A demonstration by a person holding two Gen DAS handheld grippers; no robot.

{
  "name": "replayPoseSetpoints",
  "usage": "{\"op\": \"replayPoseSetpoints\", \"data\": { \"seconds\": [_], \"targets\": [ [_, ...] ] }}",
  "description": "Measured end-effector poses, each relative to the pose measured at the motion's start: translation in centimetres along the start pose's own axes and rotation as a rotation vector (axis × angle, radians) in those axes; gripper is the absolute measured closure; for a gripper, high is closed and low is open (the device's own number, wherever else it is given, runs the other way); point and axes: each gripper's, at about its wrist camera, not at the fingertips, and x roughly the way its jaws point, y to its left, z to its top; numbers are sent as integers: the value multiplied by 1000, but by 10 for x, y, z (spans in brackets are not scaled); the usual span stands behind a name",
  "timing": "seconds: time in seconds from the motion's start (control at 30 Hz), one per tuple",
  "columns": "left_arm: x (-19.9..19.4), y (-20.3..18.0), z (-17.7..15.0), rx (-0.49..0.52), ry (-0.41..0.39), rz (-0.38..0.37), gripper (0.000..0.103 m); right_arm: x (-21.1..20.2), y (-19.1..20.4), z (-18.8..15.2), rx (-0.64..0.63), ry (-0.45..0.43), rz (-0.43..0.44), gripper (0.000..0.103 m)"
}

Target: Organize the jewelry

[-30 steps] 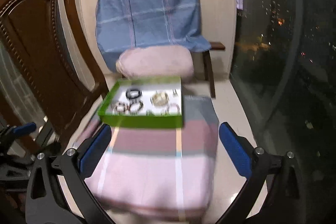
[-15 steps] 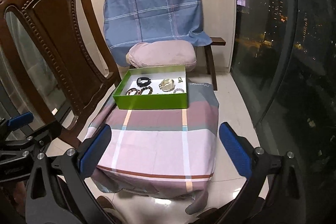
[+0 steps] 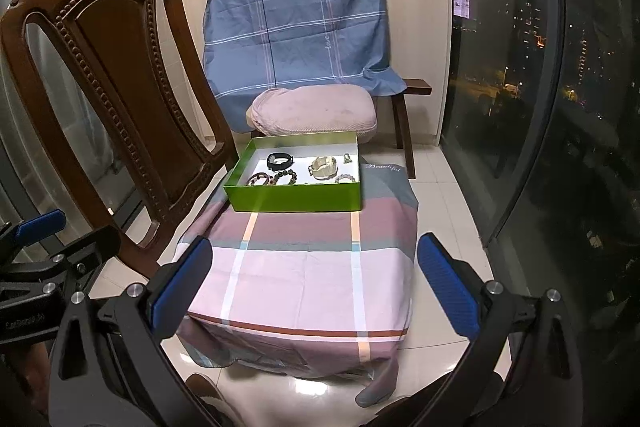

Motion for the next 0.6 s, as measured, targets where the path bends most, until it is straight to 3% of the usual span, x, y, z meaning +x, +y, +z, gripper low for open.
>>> {"op": "replayPoseSetpoints", "data": {
  "seconds": [0.6],
  "targets": [
    [-2, 2, 3, 0, -2, 4, 4, -3, -1, 0, 0, -13, 0, 3]
  ]
}}
